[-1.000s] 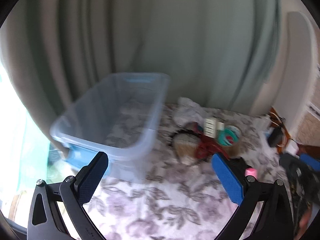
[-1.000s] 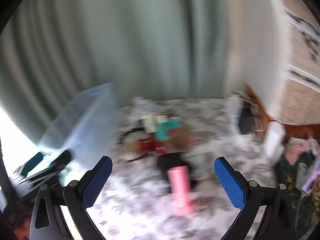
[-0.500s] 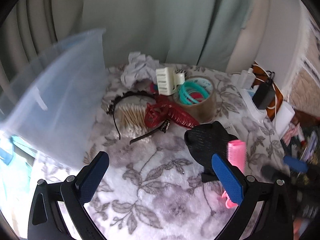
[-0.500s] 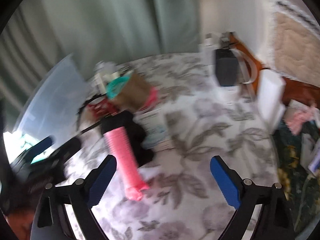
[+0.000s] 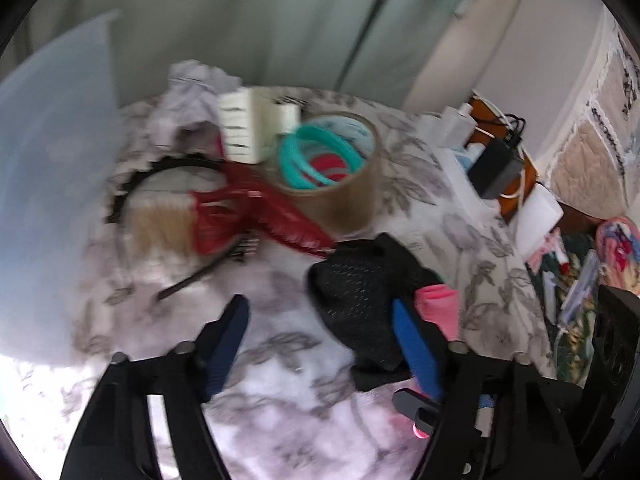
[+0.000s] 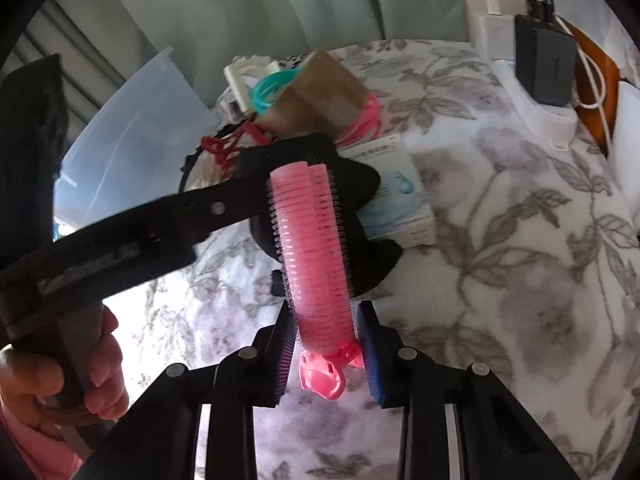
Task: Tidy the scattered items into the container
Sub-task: 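Grasp the black knit cloth with the left tool while the right tool grasps the pink roller, then carry the black cloth and pink roller over the clear box with both tools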
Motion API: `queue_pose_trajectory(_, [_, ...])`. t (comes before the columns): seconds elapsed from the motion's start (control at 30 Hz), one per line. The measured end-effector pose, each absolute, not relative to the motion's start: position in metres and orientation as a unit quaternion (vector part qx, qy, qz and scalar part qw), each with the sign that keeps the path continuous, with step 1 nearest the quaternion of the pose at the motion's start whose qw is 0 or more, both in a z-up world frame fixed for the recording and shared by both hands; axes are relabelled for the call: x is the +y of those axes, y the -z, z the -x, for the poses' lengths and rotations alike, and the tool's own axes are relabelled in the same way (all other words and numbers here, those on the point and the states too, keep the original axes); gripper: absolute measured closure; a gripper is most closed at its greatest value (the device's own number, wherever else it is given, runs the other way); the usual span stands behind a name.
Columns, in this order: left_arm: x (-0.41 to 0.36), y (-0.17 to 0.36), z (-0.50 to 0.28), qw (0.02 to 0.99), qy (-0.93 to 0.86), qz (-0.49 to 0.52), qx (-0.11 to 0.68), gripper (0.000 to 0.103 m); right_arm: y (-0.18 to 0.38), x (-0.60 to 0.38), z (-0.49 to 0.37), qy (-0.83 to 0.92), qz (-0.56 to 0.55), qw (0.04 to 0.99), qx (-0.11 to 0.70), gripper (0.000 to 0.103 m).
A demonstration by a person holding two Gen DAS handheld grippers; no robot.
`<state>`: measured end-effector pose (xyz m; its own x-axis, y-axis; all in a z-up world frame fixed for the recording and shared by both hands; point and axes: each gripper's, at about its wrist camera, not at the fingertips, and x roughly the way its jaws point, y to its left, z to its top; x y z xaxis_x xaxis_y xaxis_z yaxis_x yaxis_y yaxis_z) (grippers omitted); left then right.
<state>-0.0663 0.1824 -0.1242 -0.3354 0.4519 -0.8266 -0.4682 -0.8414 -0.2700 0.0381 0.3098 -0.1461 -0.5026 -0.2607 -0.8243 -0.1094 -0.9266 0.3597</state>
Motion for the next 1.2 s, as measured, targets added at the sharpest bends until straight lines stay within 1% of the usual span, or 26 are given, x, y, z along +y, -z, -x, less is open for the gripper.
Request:
queue_pose_trajectory(0.1, [0.193,0.129,0.074,0.303,-0.799,0.519,-0.028,0.034,0.145,0.329,-0.047,0.848,-0.493,0.03,-0.194,0.073])
queue_pose_trajectory(0.2, [0.208,0.135,0.077,0.319,-0.783,0.531,-0.045,0.047,0.147,0.344,-0.052,0.844,-0.492,0.022,-0.212,0.073])
queue_pose_trajectory(0.23, [0.212,0.135,0.076,0.321,-0.781,0.533,-0.046,0.055,0.148,0.347,-0.054,0.844,-0.491,0.021,-0.216,0.073])
queue_pose_trajectory(0.3, [0.217,0.135,0.075,0.324,-0.779,0.535,-0.048,0.06,0.148,0.354,-0.058,0.843,-0.49,0.017,-0.223,0.073])
queue_pose_trajectory(0.33, [0.217,0.135,0.074,0.324,-0.778,0.536,-0.05,0.069,0.148,0.357,-0.059,0.843,-0.489,0.015,-0.224,0.073])
queue_pose_trajectory(0.37, [0.217,0.134,0.073,0.324,-0.777,0.536,-0.053,0.074,0.147,0.359,-0.06,0.843,-0.489,0.013,-0.225,0.073])
queue_pose_trajectory(0.4, [0.217,0.133,0.073,0.324,-0.777,0.537,-0.055,0.075,0.147,0.361,-0.062,0.843,-0.488,0.011,-0.227,0.073])
queue_pose_trajectory(0.47, [0.213,0.131,0.071,0.323,-0.778,0.536,-0.055,0.082,0.145,0.366,-0.064,0.843,-0.487,0.006,-0.229,0.074])
queue_pose_trajectory(0.57, [0.204,0.125,0.066,0.32,-0.781,0.533,-0.061,0.084,0.139,0.368,-0.068,0.845,-0.482,0.004,-0.234,0.074])
queue_pose_trajectory(0.7, [0.197,0.113,0.055,0.314,-0.794,0.518,-0.046,0.084,0.127,0.349,-0.08,0.854,-0.475,0.004,-0.211,0.074])
queue_pose_trajectory(0.77, [0.19,0.104,0.049,0.311,-0.802,0.508,-0.046,0.085,0.125,0.325,-0.063,0.857,-0.473,0.005,-0.204,0.074])
queue_pose_trajectory(1.2, [0.147,0.062,0.028,0.289,-0.833,0.466,-0.076,0.085,0.083,0.295,-0.061,0.881,-0.436,0.035,-0.182,0.074])
